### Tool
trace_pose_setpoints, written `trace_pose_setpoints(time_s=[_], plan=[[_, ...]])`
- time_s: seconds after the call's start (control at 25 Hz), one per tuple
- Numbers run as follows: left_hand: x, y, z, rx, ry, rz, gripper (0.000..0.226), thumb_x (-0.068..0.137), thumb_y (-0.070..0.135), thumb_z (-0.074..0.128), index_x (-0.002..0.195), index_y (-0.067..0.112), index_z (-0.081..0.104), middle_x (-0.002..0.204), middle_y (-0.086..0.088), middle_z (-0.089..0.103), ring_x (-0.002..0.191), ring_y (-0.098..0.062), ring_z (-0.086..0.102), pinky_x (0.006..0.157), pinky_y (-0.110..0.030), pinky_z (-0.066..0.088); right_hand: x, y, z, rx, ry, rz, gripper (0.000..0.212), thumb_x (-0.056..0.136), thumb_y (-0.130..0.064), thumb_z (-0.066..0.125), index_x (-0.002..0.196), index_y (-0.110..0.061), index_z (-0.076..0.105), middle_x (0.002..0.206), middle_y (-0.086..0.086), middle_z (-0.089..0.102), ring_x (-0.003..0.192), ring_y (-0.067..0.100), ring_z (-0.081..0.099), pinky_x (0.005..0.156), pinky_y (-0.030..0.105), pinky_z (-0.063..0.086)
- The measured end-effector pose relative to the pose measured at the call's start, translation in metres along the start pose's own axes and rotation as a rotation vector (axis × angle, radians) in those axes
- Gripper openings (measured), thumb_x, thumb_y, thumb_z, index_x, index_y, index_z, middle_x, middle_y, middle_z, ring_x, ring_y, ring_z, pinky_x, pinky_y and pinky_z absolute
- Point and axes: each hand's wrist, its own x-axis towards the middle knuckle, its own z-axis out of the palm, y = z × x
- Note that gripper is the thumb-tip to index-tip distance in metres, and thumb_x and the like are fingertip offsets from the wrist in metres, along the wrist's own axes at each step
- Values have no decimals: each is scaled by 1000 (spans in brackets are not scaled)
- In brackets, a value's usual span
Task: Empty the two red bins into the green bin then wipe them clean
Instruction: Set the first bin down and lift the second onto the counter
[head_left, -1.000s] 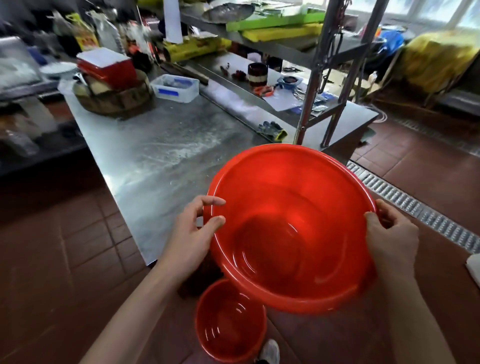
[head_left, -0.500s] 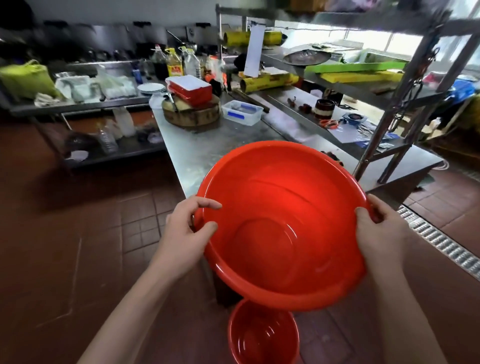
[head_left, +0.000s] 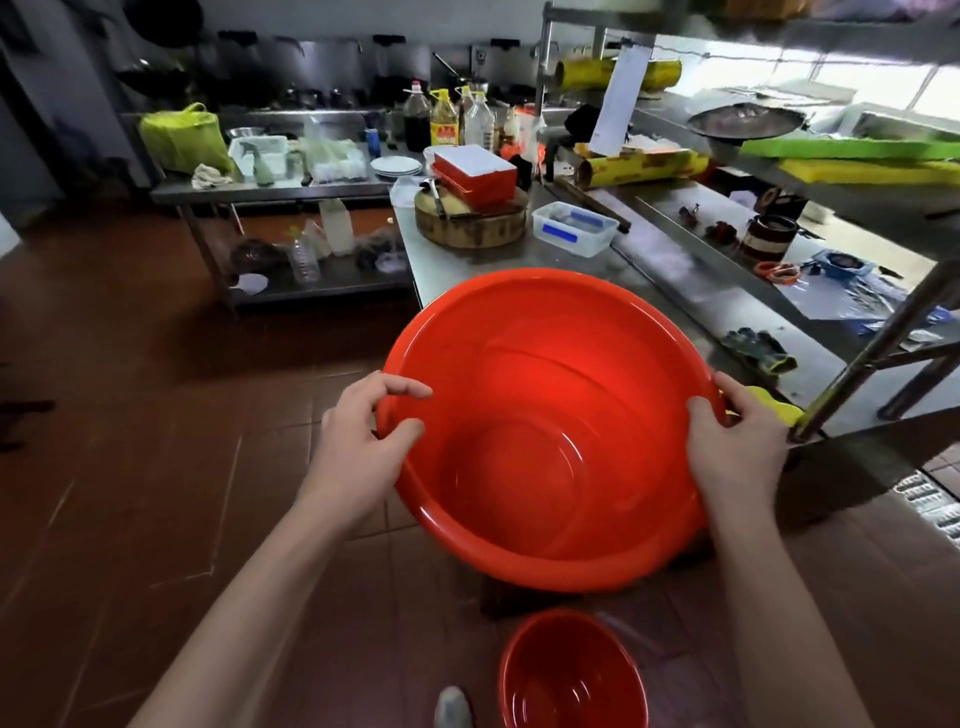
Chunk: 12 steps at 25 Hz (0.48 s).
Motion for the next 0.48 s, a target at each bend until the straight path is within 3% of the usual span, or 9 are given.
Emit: trace_pose_setpoints(time_s=[0.24,0.36,0.48], plan=[[61,-24,-9,-14,10,-42,31,92,10,65,101,39,71,121,11,59,106,-16,63,88,-50,58,35,-6,70,13,-11,2,45,89,-23,63,134,-16,65,124,12,67,113,28,61,103,37,43],[104,-28,-7,-6,-7,-38,29,94,8,64,100,35,70,124,7,59,100,-11,64,78,-42,62,61,-9,103,30,18,8,44,89,-22,64,133,-16,66,121,12,69,110,29,62,103,40,46],[150,-35,0,-16,-37,-35,29,95,7,63,100,34,70,120,4,61,91,-13,68,68,-43,64,89,-15,130,40,40,43,44,89,-23,63,133,-19,66,120,12,68,111,28,62,105,41,46]])
